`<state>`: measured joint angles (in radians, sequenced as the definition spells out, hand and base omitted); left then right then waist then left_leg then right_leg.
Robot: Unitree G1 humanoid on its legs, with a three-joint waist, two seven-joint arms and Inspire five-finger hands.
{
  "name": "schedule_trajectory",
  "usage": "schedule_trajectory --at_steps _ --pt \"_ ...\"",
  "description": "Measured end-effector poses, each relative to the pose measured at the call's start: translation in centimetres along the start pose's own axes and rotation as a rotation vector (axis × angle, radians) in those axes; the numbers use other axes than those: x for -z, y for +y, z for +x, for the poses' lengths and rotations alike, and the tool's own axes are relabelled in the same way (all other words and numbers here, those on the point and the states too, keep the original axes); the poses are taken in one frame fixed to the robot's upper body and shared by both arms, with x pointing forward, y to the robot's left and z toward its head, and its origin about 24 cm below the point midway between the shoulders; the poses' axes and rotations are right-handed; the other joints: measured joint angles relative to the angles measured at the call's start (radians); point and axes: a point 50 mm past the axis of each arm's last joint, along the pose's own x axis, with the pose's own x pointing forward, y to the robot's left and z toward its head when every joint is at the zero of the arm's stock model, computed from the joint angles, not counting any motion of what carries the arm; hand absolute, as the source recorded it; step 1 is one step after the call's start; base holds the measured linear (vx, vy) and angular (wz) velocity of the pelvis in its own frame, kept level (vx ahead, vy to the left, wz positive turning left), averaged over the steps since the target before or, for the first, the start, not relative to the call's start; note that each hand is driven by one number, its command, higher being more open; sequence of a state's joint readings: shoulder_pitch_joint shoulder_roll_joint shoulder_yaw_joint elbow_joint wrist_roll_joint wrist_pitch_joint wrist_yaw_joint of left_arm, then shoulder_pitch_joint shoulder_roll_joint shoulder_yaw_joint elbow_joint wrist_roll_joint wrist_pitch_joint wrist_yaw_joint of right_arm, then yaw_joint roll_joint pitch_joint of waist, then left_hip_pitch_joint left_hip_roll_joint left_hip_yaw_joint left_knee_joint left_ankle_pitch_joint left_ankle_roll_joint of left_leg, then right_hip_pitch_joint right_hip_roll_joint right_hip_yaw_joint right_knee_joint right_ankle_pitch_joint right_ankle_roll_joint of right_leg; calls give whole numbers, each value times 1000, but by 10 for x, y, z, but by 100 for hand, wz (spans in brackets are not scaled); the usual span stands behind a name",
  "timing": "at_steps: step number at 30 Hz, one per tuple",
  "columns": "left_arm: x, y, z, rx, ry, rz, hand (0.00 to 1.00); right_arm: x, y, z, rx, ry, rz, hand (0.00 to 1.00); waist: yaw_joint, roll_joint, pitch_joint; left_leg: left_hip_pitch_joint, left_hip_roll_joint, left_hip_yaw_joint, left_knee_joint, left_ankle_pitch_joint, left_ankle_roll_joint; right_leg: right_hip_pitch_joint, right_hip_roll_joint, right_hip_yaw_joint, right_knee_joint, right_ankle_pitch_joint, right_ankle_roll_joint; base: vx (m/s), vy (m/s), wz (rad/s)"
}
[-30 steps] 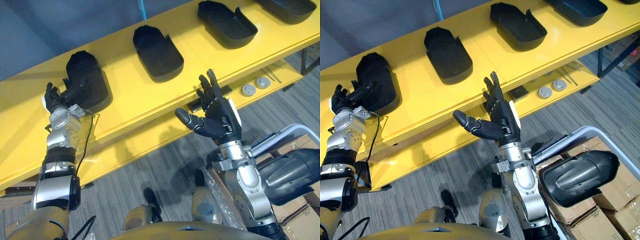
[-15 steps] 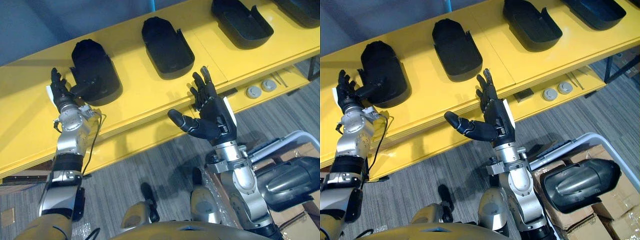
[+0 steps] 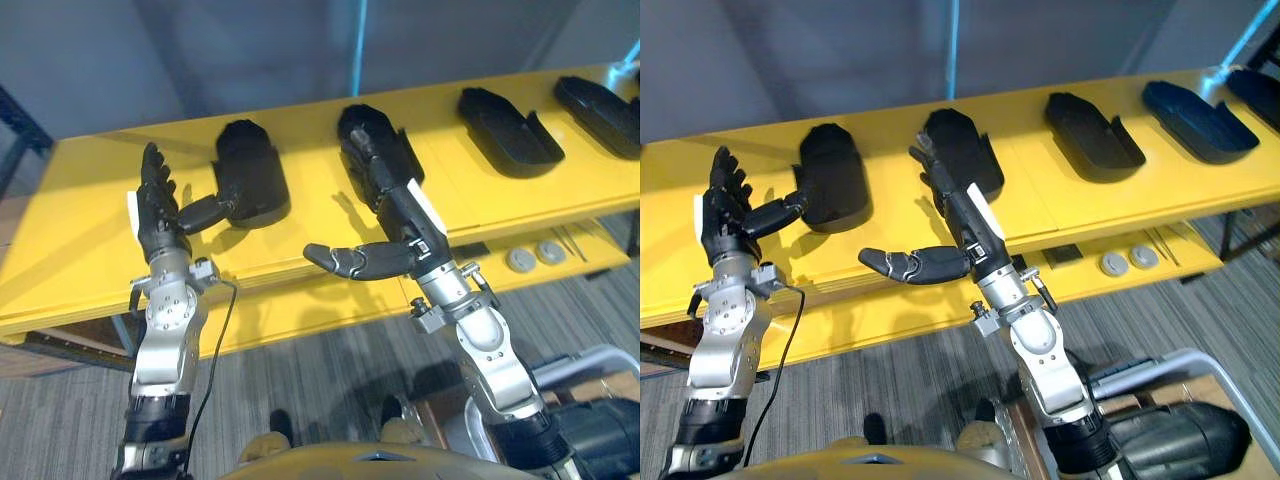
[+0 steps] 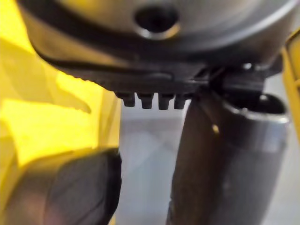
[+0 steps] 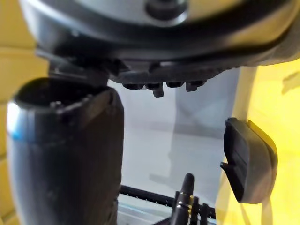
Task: Walk over and take three plastic housings, then place them on the shelf
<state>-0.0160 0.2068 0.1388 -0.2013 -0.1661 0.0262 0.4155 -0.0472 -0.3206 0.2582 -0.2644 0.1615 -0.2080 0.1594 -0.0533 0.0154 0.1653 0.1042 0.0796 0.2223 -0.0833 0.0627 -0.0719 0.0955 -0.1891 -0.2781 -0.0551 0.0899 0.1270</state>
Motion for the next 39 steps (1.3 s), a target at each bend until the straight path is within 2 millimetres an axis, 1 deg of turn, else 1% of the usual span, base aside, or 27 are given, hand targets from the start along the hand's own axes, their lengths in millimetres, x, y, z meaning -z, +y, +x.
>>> schedule_trajectory --at_steps 2,3,4,5,6,8,9,10,12,14,17,20,21,27,33,39 --pt "5 14 -9 -101 -7 10 100 6 -4 5 11 34 -5 100 16 7 -4 -2 1 -16 -2 4 -2 10 0 -22 0 -3 -2 -75 -25 22" --pt "7 18 -12 -134 -7 15 100 8 -5 6 22 43 -4 100 24 8 -6 -2 1 -21 -4 6 -3 12 1 -27 0 -5 -3 -77 -21 29" --pt "11 28 -21 -207 -10 21 100 13 -6 9 42 72 4 100 31 6 -18 -11 2 -30 -5 9 -6 11 1 -38 0 -10 -4 -57 -17 25" --pt "12 35 -30 -268 -10 9 100 19 -7 11 78 98 11 100 44 3 -24 -15 2 -39 -5 11 -9 13 2 -48 0 -14 -10 -49 -16 21" --pt "12 38 -35 -295 -11 2 100 22 -8 11 102 114 14 100 52 0 -26 -15 3 -40 -5 11 -10 13 2 -49 0 -15 -11 -26 -13 16" --pt "11 47 -54 -369 -25 -21 100 38 -13 12 219 191 31 100 81 -13 -41 -30 2 -64 -5 19 -9 13 2 -72 0 -16 -13 -20 -14 26" --pt "11 50 -57 -380 -27 -22 100 43 -14 13 252 212 35 100 85 -16 -42 -33 2 -71 -5 22 -8 16 2 -80 0 -16 -13 -17 -17 36" --pt "12 53 -63 -390 -26 -19 100 53 -17 16 313 258 40 100 98 -21 -45 -36 2 -82 -5 24 -9 19 2 -90 1 -17 -14 -14 -12 27" --pt "14 54 -69 -392 -18 -23 100 65 -23 21 401 324 21 100 115 -24 -47 -48 0 -101 -5 33 -7 22 2 -108 1 -17 -14 -25 -8 30" --pt "16 54 -74 -383 -10 -33 100 70 -29 23 477 356 4 100 134 -24 -47 -55 0 -113 -5 38 -6 22 2 -121 1 -17 -14 -27 -7 24" --pt "16 54 -79 -355 -14 -35 100 69 -32 27 522 362 7 100 136 -26 -46 -60 0 -126 -3 42 -6 25 2 -133 2 -15 -11 -17 -8 12" --pt "15 49 -79 -300 -18 -50 100 70 -34 35 524 382 5 100 135 -27 -46 -60 0 -127 -3 43 -6 25 2 -133 2 -16 -13 -11 -1 0" --pt "14 44 -79 -260 -20 -63 100 72 -34 39 516 405 6 100 135 -28 -45 -60 0 -126 -5 43 -7 25 2 -133 2 -19 -17 -32 -4 -1" --pt "4 27 -78 -136 -48 -141 100 86 -23 41 445 493 81 100 136 -32 -42 -65 1 -126 -4 43 -7 18 3 -132 3 -20 -18 -5 -1 0" --pt "4 24 -79 -108 -43 -155 100 85 -21 44 372 483 105 100 131 -35 -40 -65 2 -125 -2 43 -7 12 2 -130 12 -22 -18 0 0 0" --pt "4 14 -79 -72 -31 -182 100 86 -14 46 323 488 111 100 130 -38 -37 -61 4 -120 -3 42 -8 11 2 -128 19 -28 -21 0 0 0"
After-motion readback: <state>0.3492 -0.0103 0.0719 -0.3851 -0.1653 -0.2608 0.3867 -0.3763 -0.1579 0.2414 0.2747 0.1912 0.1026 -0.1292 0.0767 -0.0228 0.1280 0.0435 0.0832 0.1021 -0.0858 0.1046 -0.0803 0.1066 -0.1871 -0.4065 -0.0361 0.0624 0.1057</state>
